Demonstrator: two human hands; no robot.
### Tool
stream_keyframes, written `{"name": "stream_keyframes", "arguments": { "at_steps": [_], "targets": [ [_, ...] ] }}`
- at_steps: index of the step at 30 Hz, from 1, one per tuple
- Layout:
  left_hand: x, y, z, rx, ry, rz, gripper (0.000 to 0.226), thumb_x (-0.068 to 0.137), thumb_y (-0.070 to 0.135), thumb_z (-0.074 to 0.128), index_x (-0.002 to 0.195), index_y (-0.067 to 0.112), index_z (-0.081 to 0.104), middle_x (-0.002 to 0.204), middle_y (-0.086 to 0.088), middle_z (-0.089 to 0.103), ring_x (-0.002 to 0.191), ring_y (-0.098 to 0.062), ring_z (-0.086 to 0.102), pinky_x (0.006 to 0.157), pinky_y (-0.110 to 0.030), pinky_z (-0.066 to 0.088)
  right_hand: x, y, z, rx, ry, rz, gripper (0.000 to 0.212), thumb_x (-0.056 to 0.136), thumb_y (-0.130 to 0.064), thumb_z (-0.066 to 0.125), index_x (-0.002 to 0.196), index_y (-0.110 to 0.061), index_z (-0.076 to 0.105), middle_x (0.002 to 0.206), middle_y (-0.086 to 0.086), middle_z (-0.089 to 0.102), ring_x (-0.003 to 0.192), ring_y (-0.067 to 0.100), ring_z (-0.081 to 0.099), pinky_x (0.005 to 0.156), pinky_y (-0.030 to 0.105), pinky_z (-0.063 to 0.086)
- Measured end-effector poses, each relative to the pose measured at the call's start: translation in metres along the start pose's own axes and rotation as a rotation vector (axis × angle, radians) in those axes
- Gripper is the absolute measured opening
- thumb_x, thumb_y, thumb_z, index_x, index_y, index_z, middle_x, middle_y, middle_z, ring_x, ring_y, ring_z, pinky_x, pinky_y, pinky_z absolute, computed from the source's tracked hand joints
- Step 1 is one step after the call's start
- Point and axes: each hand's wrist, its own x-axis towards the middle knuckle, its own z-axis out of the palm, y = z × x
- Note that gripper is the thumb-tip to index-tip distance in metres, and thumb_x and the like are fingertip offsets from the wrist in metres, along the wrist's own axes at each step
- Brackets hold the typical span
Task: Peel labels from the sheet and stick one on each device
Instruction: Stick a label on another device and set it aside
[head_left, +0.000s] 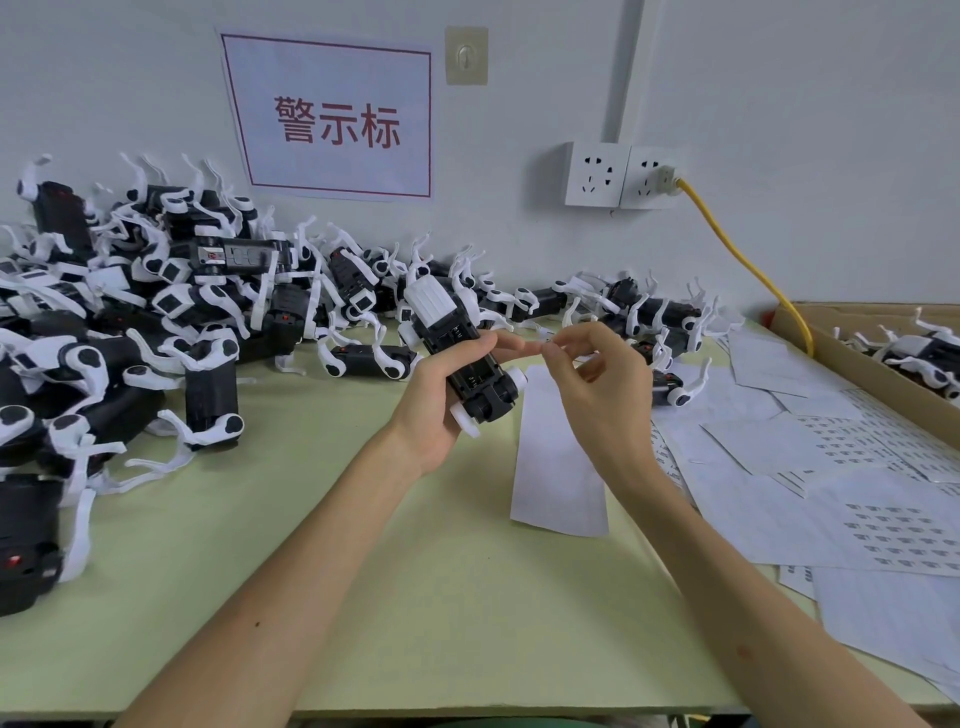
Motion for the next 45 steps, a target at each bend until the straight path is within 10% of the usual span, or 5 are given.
{"name": "stream_keyframes", "arguments": {
  "at_steps": [13,20,26,34,45],
  "targets": [
    [0.003,0.001,-0.001,0.039,0.04,-0.041,0.025,0.083,0.045,0.068,0.089,0.023,0.077,0.12,-0.009,0.075,0.095,-0.026,0.063,0.071,-0.037,0.034,0.003,0.003,-0.002,-0.015,-0.075,0.047,0.015,0.091,-0.016,0.072,0.079,-0.023,0.067,0.085,-0.009,0.069,0.054,0.007,0.046,0.056,0.016,0.035],
    [0.008,-0.006,-0.007,0.056,0.126,-0.081,0.039,0.091,0.056,0.06,0.093,0.021,0.077,0.105,-0.004,0.074,0.097,-0.023,0.072,0.087,-0.041,0.051,-0.003,-0.003,0.0,0.014,-0.185,-0.025,0.009,0.09,-0.024,0.074,0.096,-0.027,0.068,0.09,-0.014,0.068,0.067,0.004,0.057,0.064,0.015,0.041],
    [0.012,-0.012,-0.007,-0.035,0.131,-0.123,0.07,0.089,0.075,0.052,0.118,0.013,0.07,0.132,-0.015,0.068,0.124,-0.038,0.064,0.118,-0.057,0.036,-0.011,0.003,0.008,-0.084,-0.467,-0.098,0.096,0.071,-0.044,0.086,0.15,-0.031,0.033,0.129,-0.027,0.055,0.112,-0.002,0.055,0.09,0.011,0.039],
    [0.013,-0.01,-0.008,0.075,0.129,-0.158,0.079,0.092,0.083,0.029,0.129,0.027,0.07,0.119,0.003,0.073,0.1,-0.027,0.073,0.082,-0.037,0.055,-0.011,0.002,0.006,-0.104,-0.322,-0.141,0.095,0.078,-0.047,0.075,0.158,-0.038,0.024,0.138,-0.014,0.054,0.13,0.007,0.049,0.111,0.043,0.041],
    [0.013,-0.014,0.001,0.21,0.065,-0.02,0.081,0.091,0.082,0.026,0.136,0.027,0.065,0.112,-0.001,0.075,0.105,-0.021,0.068,0.095,-0.042,0.052,-0.012,0.001,0.007,-0.064,-0.12,-0.217,0.091,0.077,-0.049,0.074,0.155,-0.042,0.028,0.126,-0.024,0.058,0.11,0.0,0.056,0.085,0.024,0.047]
  ]
}}
